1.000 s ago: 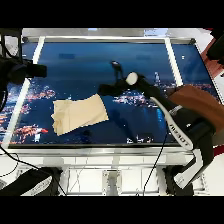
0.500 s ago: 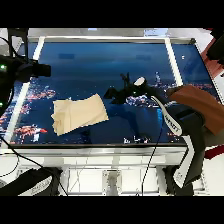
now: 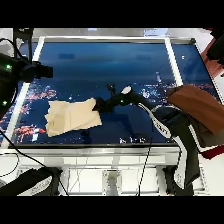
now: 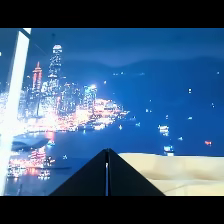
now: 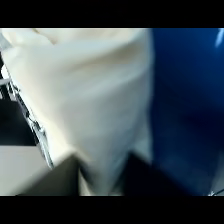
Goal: Fold the shirts.
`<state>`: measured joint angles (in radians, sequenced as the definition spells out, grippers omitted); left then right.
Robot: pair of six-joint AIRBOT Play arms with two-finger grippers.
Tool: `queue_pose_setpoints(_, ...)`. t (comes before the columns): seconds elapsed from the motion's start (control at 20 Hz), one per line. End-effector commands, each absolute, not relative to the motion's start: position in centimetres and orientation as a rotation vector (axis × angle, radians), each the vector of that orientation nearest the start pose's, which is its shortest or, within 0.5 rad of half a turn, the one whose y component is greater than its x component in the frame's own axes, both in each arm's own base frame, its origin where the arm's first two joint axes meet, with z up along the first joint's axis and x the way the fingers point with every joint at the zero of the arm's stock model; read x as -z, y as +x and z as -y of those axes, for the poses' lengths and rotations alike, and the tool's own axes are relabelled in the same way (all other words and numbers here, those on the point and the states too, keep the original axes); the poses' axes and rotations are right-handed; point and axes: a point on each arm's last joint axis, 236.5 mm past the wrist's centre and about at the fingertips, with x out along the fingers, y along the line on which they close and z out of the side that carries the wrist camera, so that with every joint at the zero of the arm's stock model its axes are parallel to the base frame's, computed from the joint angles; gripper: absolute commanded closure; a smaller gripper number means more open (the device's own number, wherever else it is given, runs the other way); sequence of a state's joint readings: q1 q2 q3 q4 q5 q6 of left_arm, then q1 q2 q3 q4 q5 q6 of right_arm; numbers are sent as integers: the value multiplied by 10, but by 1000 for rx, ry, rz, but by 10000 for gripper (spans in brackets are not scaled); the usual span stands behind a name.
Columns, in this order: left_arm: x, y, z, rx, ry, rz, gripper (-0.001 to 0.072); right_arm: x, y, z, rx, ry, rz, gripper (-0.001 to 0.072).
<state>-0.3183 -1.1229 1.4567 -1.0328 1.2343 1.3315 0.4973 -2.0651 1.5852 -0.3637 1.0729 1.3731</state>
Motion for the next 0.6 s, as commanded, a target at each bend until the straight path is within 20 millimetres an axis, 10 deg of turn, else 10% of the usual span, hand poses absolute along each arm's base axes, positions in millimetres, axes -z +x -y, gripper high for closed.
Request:
queue_pose_setpoints(0.0, -208, 409, 13, -196, 300, -782, 691, 68, 373, -436, -929, 836, -1536, 684)
queue_pose_setpoints(0.25, -208, 409, 14, -196, 300, -782, 691, -29, 464, -384, -962, 886, -1192, 685)
queue_pose_setpoints(0.55, -205, 408, 20, -174, 278, -791, 691, -131, 560, -164, -608, 935, -840, 685)
